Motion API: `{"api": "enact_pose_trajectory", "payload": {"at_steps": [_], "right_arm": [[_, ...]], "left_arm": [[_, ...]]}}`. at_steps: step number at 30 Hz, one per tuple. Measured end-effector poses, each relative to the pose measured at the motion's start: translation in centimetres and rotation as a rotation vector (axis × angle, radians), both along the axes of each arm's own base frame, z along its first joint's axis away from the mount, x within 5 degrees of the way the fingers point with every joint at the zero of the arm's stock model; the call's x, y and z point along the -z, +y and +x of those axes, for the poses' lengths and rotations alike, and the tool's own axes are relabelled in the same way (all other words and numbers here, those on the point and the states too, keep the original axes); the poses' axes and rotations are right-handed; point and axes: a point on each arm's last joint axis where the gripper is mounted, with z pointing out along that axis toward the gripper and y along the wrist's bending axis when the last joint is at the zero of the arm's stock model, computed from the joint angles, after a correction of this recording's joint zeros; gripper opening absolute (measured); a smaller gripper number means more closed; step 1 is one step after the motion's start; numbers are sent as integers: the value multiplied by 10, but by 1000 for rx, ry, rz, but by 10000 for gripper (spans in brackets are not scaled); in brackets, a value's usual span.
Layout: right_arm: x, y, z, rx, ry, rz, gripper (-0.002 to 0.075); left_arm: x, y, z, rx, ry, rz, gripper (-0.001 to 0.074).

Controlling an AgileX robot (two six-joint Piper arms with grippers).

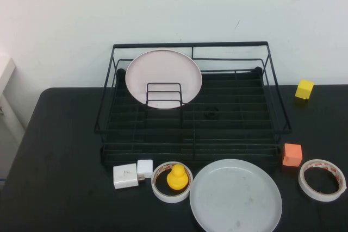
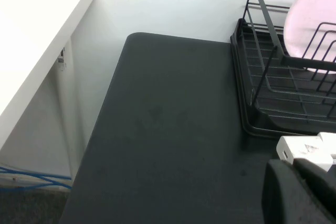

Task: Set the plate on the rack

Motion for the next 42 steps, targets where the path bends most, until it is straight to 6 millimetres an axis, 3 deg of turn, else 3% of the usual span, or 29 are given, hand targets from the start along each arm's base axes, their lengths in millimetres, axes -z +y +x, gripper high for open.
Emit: {"api": "enact_pose_trajectory", "payload": {"at_steps": [33, 38, 42], "right_arm": [[0, 0, 0, 0, 0, 0, -2], [-2, 0, 1, -2, -39, -2, -2], [-13, 0, 4, -6, -164, -10, -2]], "left_arm": [[-1, -1, 0, 3, -11, -20, -3], [-7, -3, 2, 13, -91, -77, -3], [-25, -3, 3, 26, -290, -93, -3]]}}
